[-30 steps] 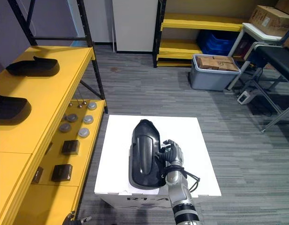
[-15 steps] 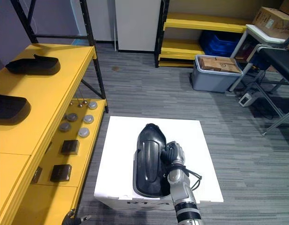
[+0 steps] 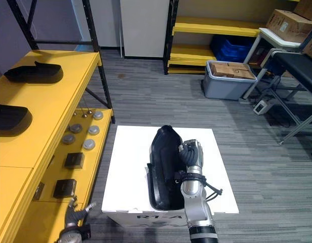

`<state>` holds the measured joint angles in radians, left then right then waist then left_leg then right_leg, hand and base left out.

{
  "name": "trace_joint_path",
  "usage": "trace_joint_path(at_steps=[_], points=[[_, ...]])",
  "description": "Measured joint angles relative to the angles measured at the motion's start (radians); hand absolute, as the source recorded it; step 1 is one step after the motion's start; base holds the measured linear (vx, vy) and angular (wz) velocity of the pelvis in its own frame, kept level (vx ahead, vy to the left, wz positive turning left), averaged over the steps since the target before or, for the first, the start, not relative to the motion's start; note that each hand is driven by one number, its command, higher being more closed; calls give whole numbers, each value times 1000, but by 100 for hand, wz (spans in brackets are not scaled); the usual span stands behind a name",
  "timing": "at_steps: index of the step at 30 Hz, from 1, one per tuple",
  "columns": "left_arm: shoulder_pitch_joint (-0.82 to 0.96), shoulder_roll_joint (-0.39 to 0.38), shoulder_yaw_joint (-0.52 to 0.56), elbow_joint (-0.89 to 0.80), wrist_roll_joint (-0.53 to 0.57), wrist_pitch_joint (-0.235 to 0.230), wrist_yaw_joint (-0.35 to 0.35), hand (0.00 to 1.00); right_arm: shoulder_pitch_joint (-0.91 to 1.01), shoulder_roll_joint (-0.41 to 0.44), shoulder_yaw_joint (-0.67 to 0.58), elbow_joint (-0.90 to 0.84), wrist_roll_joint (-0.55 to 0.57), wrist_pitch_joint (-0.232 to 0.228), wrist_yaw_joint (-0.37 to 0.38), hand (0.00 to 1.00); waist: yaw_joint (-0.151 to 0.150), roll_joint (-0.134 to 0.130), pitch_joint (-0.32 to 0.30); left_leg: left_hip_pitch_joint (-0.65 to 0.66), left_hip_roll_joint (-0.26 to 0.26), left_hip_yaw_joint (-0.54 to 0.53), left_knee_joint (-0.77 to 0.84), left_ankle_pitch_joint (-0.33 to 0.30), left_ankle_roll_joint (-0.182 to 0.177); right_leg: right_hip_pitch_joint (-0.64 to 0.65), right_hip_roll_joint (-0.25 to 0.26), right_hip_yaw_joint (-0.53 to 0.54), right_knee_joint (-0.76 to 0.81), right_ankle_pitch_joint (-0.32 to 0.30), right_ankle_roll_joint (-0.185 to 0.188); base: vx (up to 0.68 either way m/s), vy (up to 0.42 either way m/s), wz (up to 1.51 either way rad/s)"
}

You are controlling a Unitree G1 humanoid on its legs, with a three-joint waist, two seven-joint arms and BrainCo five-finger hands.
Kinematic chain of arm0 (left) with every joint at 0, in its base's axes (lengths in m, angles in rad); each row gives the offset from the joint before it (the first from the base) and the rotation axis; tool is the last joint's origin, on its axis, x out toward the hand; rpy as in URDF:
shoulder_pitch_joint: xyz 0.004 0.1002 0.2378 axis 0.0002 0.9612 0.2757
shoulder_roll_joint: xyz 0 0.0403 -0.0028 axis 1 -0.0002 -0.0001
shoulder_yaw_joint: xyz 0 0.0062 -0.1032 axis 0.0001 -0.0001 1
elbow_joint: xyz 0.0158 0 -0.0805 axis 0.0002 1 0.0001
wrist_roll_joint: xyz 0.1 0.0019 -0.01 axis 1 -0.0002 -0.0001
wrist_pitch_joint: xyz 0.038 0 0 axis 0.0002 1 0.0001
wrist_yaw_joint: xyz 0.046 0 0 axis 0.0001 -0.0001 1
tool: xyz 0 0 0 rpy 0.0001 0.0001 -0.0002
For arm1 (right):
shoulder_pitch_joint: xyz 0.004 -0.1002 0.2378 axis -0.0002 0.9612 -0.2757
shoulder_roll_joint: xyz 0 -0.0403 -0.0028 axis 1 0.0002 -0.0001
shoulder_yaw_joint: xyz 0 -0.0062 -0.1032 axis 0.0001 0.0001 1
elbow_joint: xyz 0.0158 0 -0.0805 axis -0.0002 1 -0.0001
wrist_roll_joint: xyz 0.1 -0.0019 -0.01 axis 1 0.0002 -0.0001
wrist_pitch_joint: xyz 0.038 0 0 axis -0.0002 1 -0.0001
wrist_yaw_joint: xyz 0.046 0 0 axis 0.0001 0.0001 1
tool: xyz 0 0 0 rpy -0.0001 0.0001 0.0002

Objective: Walk over and take plastic housings, then place them on the shelf

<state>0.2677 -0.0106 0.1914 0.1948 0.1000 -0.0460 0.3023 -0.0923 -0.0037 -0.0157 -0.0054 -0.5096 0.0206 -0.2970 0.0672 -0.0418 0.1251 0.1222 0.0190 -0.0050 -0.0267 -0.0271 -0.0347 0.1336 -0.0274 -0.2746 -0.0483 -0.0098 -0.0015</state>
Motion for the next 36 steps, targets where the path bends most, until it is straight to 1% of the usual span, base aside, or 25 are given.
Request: trace_joint_path(at_steps=[2, 4, 6, 8, 9, 11, 13, 15, 16, 18, 19, 24, 28, 31, 33, 36], points=[[5, -16, 19, -133, 0, -19, 16, 0, 13, 0, 11, -58, 13, -8, -4, 100, 1, 0, 0, 1, 0, 0, 1, 0, 0, 2, 0, 0, 0, 0, 0, 0, 0, 0], [3, -19, 19, -222, 0, -21, 23, 0, 12, 0, 19, -88, 15, -24, -7, 100, 0, 0, 0, 3, 0, 0, 3, 0, 0, 6, 0, 0, 0, -1, -1, 0, 0, 0], [3, -22, 9, -306, 0, -25, 23, 0, 11, 2, 21, -108, 16, -40, -8, 100, 0, 1, 0, 5, 0, -1, 4, 0, 1, 8, 0, -1, 0, -1, -1, 0, 0, 0], [3, -22, -25, -406, 1, -44, 22, 0, 11, 2, 36, -121, 16, -43, -8, 100, -1, 2, -1, 6, 0, -2, 5, 0, 1, 11, 0, -4, 0, -1, -1, 0, 0, 0], [2, -21, -37, -427, 1, -52, 22, 0, 11, 2, 38, -128, 16, -43, -8, 100, -1, 3, -1, 6, 0, -2, 5, 0, 1, 11, 0, -5, 0, -1, -1, 0, 0, 0], [-1, -18, -93, -488, 0, -63, 19, 0, 9, 2, 59, -148, 17, -45, -8, 100, -2, 5, -3, 11, 0, -3, 5, 0, 1, 16, 0, -6, 1, -1, -1, 0, 0, 0], [-7, -13, -149, -512, -1, -73, 12, 0, 8, 2, 78, -154, 17, -46, -9, 100, -2, 6, -4, 17, 0, -4, 5, 0, 1, 25, 0, -7, 0, -1, -2, 0, 0, 0], [-25, -13, -191, -512, -7, -85, 1, 0, 4, 2, 99, -172, 17, -50, -10, 100, -3, 10, -7, 16, 0, -6, 5, 0, 1, 24, 0, -8, 0, -1, -2, 0, 0, 0], [-34, -12, -215, -512, -10, -87, -7, 0, -4, 2, 117, -175, 21, -62, -12, 100, -5, 11, -8, 17, 0, -7, 5, 0, 2, 24, 0, -9, 0, -1, -2, 0, 0, 0], [-44, -10, -242, -512, -11, -89, -18, 0, -23, 2, 136, -176, 33, -70, -14, 100, -7, 13, -11, 17, 0, -5, 5, 0, 2, 24, 1, -8, 0, -1, -2, 0, 0, 0], [-45, -9, -256, -512, -11, -89, -27, 0, -35, 2, 142, -176, 33, -75, -14, 0, -7, 15, -12, 18, 0, -4, 6, 0, 2, 23, 1, -7, 0, -1, -2, 0, 0, 0], [-45, -7, -268, -502, 1, -88, -30, 0, -41, 1, 157, -176, 33, -80, -7, 0, -6, 15, -13, 16, 0, 1, 13, 0, 2, 23, 2, -3, -2, 0, -3, 0, 0, 0], [-35, 2, -263, -443, 3, -85, -30, 0, -41, -1, 154, -176, 33, -80, 5, 0, -5, 15, -13, 18, 2, 9, 13, -1, 3, 21, 5, 11, -3, 2, -6, -1, 12, -7], [-31, 0, -236, -367, 2, -77, -31, 0, -33, -3, 148, -176, 34, -80, 7, 0, -4, 14, -14, 16, 4, 14, 13, -1, 3, 18, 7, 14, -4, 3, -7, -4, 6, -3], [-22, -13, -201, -317, 2, -73, -31, 0, -17, -4, 131, -176, 34, -80, 13, 0, -5, 15, -14, 16, 5, 14, 12, -1, 4, 18, 8, 14, -5, 4, -7, 0, 0, 0], [7, -19, -137, -213, 0, -54, -31, 0, 25, -20, 85, -175, 34, -80, 22, 0, -4, 15, -17, 14, 6, 14, 10, -1, 4, 18, 9, 14, -10, 4, -8, 0, 0, 0]])
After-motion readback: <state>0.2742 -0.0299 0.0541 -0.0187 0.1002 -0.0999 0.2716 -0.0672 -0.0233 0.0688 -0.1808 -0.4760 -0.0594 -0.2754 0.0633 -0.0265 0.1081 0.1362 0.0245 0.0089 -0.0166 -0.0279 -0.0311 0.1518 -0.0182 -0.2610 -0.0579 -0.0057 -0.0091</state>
